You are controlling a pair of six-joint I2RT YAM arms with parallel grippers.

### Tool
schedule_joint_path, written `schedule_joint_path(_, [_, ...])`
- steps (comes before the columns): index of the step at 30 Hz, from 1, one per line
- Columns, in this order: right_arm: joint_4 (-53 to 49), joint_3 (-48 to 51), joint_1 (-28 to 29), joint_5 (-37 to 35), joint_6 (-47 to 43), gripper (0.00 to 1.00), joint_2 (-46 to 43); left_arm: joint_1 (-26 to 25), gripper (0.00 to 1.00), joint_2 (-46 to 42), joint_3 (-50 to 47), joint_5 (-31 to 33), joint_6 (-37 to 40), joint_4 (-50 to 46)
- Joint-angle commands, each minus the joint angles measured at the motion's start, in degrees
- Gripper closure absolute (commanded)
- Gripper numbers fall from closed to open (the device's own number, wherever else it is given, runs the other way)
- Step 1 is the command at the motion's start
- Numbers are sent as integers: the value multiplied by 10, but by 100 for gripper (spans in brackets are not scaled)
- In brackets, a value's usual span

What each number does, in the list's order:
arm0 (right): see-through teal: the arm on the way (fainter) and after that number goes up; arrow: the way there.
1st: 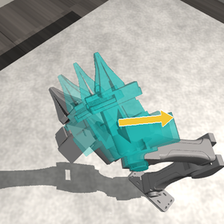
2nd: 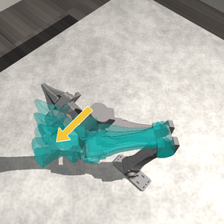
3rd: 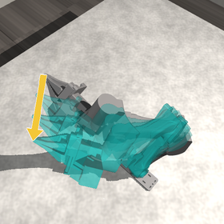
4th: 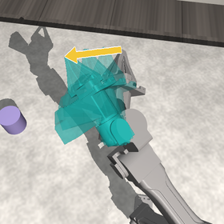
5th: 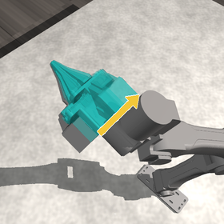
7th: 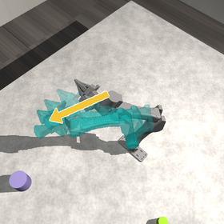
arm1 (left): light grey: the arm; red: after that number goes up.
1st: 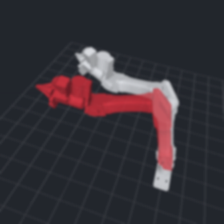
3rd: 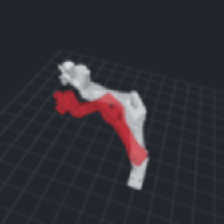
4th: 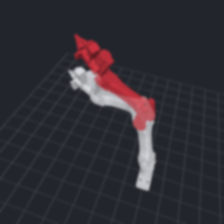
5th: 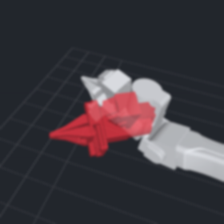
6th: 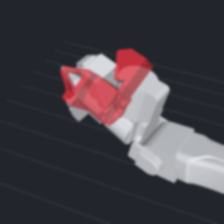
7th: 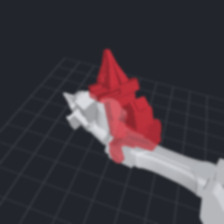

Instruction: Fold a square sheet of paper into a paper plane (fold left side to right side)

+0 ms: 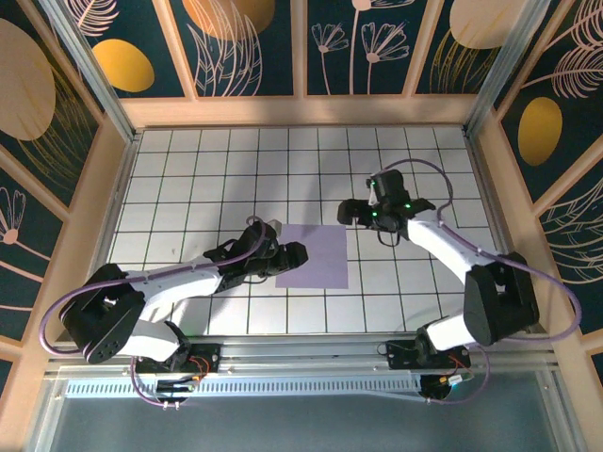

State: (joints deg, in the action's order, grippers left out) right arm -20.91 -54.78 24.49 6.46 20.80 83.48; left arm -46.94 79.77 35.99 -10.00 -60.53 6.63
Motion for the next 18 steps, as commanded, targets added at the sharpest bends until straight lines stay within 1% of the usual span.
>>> schedule_joint_path(1, [-18, -34, 29, -43, -11, 1, 36, 2, 42, -3, -3, 3, -10, -26])
schedule_joint_path(3, [-19, -49, 46, -52, -13, 1, 59, 2, 46, 5, 0, 7, -7, -32])
schedule_joint_path(8, [-23, -78, 82, -66, -18, 1, 120, 2, 52, 38, 11, -3, 2, -32])
schedule_joint_path(12, [-25, -95, 102, -81, -20, 1, 157, 2, 54, 62, 16, -12, 1, -31])
schedule_joint_path(18, [-27, -111, 116, -90, -22, 1, 197, 1, 57, 80, 18, -13, 0, -37])
